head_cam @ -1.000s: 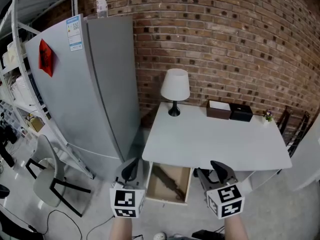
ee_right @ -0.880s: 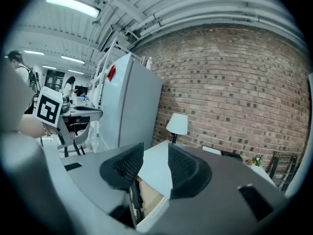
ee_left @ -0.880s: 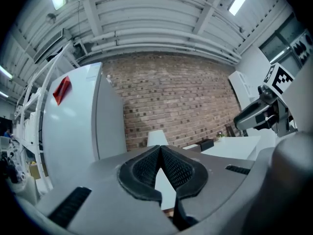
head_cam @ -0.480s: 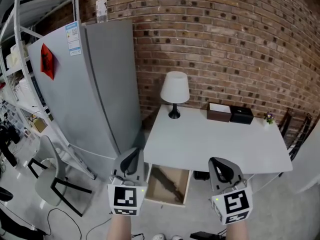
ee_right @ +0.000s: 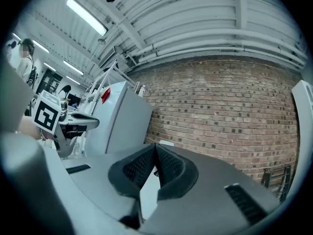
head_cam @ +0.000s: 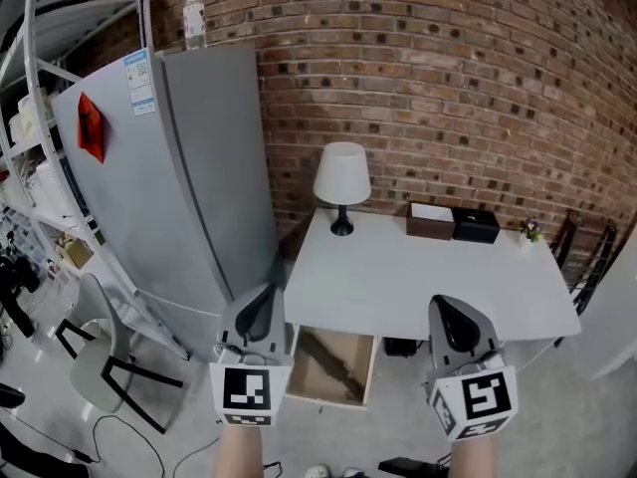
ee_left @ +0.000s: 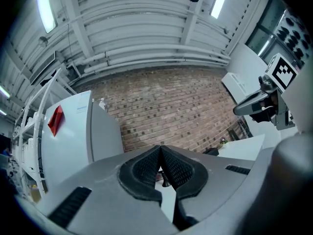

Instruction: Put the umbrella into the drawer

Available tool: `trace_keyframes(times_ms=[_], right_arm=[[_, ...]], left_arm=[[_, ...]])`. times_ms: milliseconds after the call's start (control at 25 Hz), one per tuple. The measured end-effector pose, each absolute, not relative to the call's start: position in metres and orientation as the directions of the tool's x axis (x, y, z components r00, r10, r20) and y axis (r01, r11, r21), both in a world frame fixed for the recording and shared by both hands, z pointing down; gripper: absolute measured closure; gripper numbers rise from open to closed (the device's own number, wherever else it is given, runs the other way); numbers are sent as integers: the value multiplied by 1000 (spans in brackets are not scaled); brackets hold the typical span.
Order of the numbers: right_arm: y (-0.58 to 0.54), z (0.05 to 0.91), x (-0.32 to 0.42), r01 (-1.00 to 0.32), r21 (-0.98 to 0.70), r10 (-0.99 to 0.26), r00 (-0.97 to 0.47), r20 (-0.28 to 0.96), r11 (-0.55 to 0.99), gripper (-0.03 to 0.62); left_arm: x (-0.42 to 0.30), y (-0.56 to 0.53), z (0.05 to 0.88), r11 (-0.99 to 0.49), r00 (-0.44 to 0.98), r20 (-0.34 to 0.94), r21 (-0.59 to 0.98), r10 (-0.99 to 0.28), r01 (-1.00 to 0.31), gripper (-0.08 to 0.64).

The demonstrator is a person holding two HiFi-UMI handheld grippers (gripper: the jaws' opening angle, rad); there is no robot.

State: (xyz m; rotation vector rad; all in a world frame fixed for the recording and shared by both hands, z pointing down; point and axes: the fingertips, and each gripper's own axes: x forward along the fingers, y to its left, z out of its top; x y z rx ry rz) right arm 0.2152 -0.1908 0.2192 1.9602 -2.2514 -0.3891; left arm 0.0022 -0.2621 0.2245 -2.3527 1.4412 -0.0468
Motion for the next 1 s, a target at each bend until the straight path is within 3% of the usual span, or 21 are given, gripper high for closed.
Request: trace_keyframes(times_ms=[1000], right_arm=[[-175,200,239,-950,303,-989,-113,-99,78,592]], left_arm=[[-4,-250,211,-392,470,-181,-341,-864,-854,558]])
